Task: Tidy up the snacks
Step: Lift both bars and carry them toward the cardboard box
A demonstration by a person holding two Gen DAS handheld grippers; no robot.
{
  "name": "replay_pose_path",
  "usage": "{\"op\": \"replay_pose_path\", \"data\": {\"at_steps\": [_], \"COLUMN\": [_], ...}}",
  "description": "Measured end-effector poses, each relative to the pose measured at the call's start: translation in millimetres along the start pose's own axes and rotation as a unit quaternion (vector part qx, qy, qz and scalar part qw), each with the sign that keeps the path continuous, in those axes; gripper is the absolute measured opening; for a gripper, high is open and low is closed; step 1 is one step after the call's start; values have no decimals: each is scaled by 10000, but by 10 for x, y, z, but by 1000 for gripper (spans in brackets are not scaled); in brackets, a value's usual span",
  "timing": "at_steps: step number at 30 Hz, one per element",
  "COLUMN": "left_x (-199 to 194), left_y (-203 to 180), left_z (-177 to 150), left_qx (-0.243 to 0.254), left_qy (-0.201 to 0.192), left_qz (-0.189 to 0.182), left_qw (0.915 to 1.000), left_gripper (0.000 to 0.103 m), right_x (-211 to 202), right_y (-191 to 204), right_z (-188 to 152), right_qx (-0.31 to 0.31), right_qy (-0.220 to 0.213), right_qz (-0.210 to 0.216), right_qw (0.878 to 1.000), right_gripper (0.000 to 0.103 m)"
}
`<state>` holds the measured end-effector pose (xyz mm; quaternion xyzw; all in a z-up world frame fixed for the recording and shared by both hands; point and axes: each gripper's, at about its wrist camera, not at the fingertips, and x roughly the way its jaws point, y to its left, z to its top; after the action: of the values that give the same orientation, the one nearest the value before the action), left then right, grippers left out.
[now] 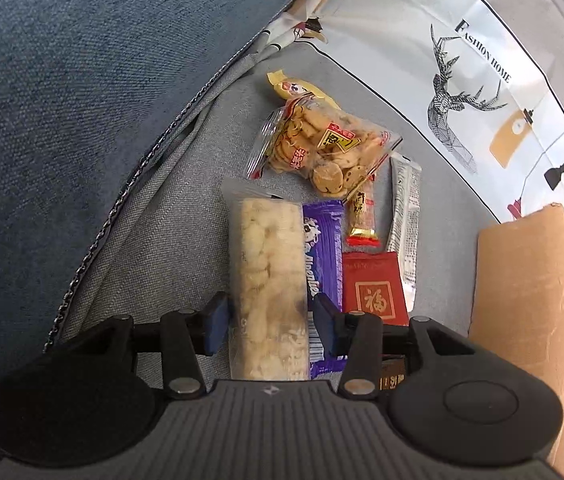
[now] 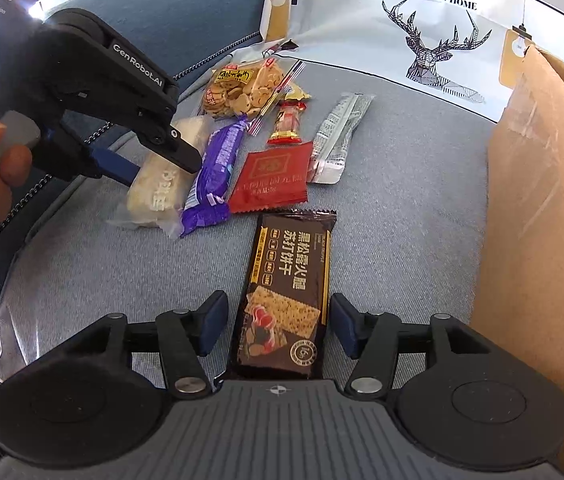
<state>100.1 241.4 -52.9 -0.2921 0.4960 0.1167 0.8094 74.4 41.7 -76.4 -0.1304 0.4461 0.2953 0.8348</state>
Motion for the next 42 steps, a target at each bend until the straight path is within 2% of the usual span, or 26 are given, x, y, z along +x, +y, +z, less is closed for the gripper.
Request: {"op": "replay_pose_path", "data": {"at_steps": [5, 7, 11, 13, 16, 19, 21, 24, 34, 37, 42], "left_x": [32, 43, 29, -12, -78, -31, 20, 79, 128, 88, -122], "left_y": [-62, -95, -109, -107, -90, -108, -149, -194, -236, -241, -224], "left_z": [4, 6, 6, 14, 36, 29, 11, 8, -38, -27, -64], "left_qx": [20, 75, 112, 123, 82, 111, 230, 295, 457, 417, 364], "left_qy": [-47, -55, -144, -238, -384, -173, 1, 151, 137, 19, -362], "left_qz": [72, 109, 152, 133, -89, -299, -236, -196, -150, -136, -325], "left_qw": [10000, 9999, 9997, 9996, 9992, 9993, 9995, 9993, 9988, 9990, 9982], "left_gripper": [50, 45, 42, 41, 41, 41, 41, 41, 41, 40, 40], "right_x": [5, 4, 1, -10, -61, -31, 13, 6, 5, -62, -300], "right_y": [4, -1, -2, -22, -42, -49, -38, -21, -14, -38, -27], "right_z": [-5, -7, -10, -3, 11, -8, -11, -11, -28, -30, -54], "right_qx": [-8, -16, -41, 51, 134, 167, 134, 62, 57, 101, -105], "right_qy": [-28, -36, -112, -173, -363, -257, -76, -87, -127, -279, -790], "right_qz": [-9, -1, -52, -53, -105, -84, -118, -106, -106, -58, -70], "right_qw": [10000, 10000, 9999, 9998, 9992, 9995, 9998, 9999, 9998, 9995, 9968], "right_gripper": [58, 58, 42, 42, 41, 41, 42, 45, 43, 41, 40]}}
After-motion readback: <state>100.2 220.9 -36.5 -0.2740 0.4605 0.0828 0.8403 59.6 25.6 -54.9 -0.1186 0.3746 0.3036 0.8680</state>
